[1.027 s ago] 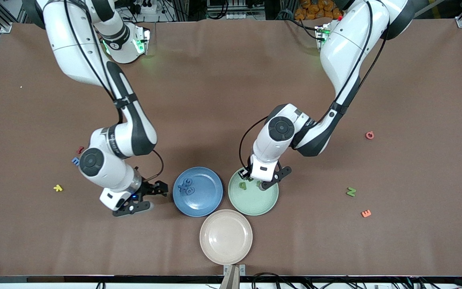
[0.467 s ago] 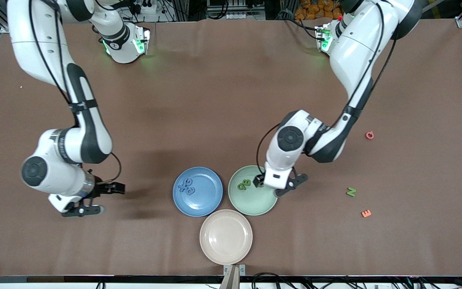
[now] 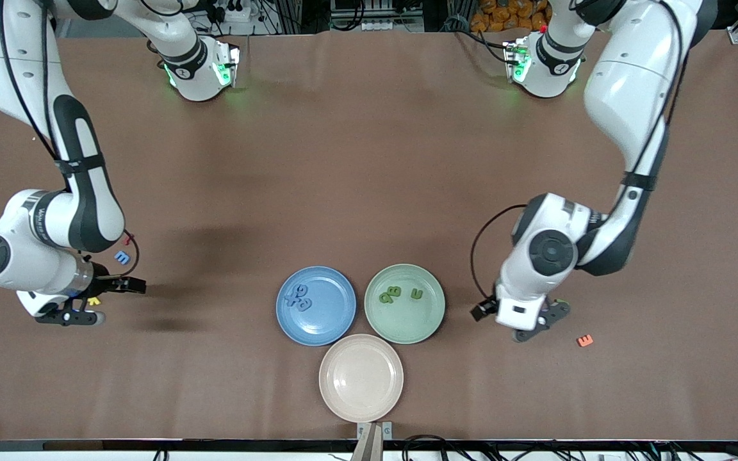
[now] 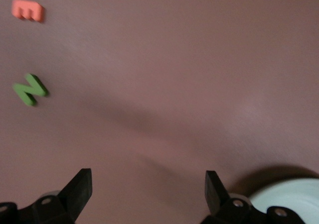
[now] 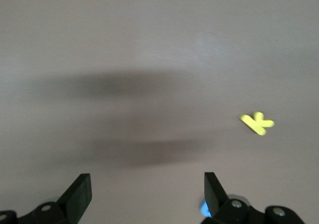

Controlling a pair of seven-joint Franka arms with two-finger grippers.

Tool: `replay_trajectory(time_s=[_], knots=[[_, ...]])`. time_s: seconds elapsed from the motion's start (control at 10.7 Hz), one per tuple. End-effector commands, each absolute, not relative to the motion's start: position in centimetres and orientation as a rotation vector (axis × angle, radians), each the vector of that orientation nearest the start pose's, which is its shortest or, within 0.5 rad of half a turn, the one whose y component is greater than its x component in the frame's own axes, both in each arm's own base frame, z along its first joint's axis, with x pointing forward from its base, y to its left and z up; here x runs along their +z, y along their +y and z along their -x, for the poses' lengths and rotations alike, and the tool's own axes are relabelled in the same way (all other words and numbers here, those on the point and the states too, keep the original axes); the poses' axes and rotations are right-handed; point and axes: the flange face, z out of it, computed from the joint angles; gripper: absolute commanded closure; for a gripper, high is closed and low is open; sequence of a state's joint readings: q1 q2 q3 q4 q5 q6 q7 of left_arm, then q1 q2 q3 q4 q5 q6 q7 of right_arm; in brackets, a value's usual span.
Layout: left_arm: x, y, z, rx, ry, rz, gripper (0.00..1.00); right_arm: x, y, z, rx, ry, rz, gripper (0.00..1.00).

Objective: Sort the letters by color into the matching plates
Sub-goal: 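Grasp the blue E with the right gripper while the left gripper reaches N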

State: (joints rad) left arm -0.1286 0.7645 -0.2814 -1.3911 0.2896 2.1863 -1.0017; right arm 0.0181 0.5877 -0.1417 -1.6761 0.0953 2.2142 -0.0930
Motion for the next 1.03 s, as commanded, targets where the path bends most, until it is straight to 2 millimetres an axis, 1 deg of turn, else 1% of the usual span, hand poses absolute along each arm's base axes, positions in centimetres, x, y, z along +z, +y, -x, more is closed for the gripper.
replay_trajectory(time_s=[0.0,0.19,0.28,0.37,0.47,0.56,0.65,0.75,0.84,0.93], knots=[[27.4,-20.1,-69.7,-0.106,-0.822,3.003,0.00,24.8,-10.8,-63.9,0.063,0.115,3.141,0.00],[26.2,-16.1,-69.9,-0.070,-0.856,2.974,0.00,23.9,-12.1,-63.1,0.081,-0.106,3.137,0.00],[25.8,-15.0,-69.8,-0.062,-0.793,2.988,0.00,23.3,-12.7,-62.8,0.088,-0.237,3.128,0.00],[25.6,-14.5,-69.5,-0.049,-0.676,3.010,0.00,22.6,-13.3,-62.3,0.086,-0.346,3.117,0.00],[25.7,-13.1,-69.5,-0.042,-0.606,3.021,0.00,21.8,-13.7,-61.7,0.067,-0.464,3.107,0.00],[25.7,-12.4,-69.4,-0.035,-0.529,3.032,0.00,21.1,-14.3,-61.1,0.055,-0.568,3.093,0.00],[25.6,-12.1,-69.5,-0.037,-0.422,3.051,0.00,20.2,-14.9,-60.4,0.064,-0.672,3.069,0.00],[25.5,-11.3,-69.9,-0.057,-0.311,3.073,0.00,19.5,-15.5,-59.6,0.065,-0.716,3.058,0.00],[25.6,-9.9,-70.4,-0.077,-0.208,3.089,0.00,18.5,-15.4,-58.7,0.059,-0.728,3.059,0.00],[25.8,-9.3,-70.6,-0.080,-0.071,3.098,0.00,17.9,-15.2,-58.1,0.046,-0.738,3.063,0.00]])
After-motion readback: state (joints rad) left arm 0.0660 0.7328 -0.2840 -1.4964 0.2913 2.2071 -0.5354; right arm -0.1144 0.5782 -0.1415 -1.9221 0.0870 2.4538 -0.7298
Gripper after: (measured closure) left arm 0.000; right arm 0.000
